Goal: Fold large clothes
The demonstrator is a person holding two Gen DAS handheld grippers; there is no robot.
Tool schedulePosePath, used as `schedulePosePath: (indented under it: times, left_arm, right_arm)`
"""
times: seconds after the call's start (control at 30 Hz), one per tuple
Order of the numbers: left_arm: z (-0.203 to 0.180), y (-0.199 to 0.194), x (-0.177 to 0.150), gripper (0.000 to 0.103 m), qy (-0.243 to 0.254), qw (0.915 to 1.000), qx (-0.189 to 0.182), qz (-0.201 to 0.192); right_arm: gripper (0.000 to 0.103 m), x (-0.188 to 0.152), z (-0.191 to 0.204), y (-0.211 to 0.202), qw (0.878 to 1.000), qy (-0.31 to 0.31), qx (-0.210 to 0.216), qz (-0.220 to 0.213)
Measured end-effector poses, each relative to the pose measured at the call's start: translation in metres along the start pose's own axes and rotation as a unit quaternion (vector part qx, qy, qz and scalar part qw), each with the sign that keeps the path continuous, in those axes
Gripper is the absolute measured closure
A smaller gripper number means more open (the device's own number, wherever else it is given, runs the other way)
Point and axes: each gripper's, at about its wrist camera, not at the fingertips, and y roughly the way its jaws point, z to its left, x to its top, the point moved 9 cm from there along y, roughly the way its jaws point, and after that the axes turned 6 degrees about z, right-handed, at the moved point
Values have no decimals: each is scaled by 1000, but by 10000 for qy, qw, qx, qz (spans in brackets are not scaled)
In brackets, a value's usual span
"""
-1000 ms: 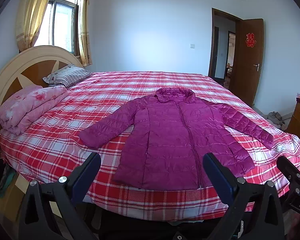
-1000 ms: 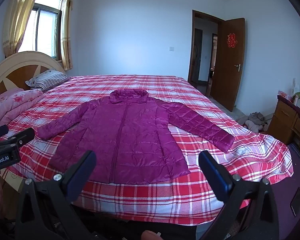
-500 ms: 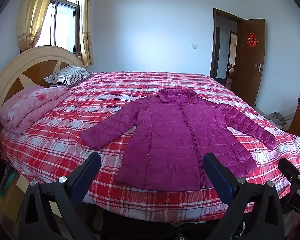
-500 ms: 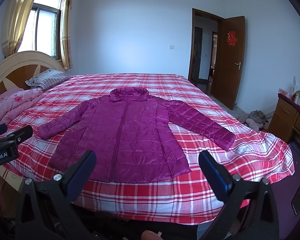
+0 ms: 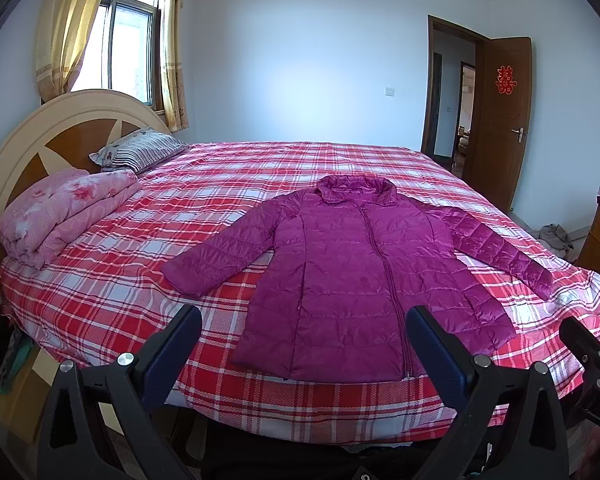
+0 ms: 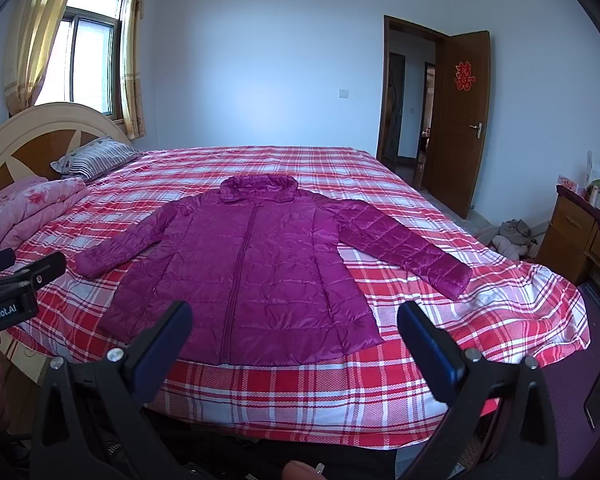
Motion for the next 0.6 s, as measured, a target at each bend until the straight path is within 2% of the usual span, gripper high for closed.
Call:
schedulePosePath:
  times: [0.6]
  left_arm:
    - [2, 3, 0, 1, 0, 10000, 1, 28]
  right_arm:
    - [0, -2, 2, 1, 10000, 4, 7, 17]
